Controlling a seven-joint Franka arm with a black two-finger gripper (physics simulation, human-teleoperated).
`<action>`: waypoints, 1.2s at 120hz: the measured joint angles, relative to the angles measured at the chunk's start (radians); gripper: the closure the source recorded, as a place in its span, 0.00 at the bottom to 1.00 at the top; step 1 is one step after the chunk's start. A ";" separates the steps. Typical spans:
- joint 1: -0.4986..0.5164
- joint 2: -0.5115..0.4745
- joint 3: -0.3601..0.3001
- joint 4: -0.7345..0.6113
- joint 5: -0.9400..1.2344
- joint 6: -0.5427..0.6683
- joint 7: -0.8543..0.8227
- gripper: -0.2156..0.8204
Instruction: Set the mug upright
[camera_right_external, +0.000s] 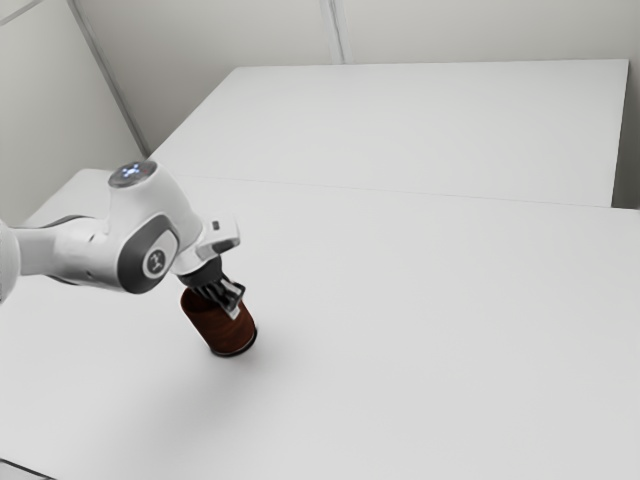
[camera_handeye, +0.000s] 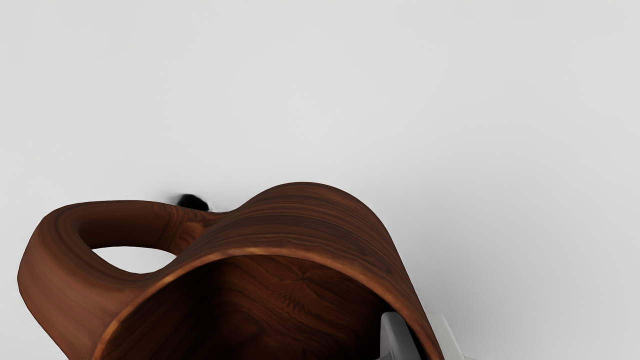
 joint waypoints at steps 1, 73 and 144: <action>0.000 0.002 0.000 0.000 0.000 0.000 -0.001 0.96; -0.021 -0.027 -0.003 0.023 -0.023 -0.010 -0.041 0.39; -0.019 0.127 -0.004 0.530 -0.023 -0.525 -0.096 0.23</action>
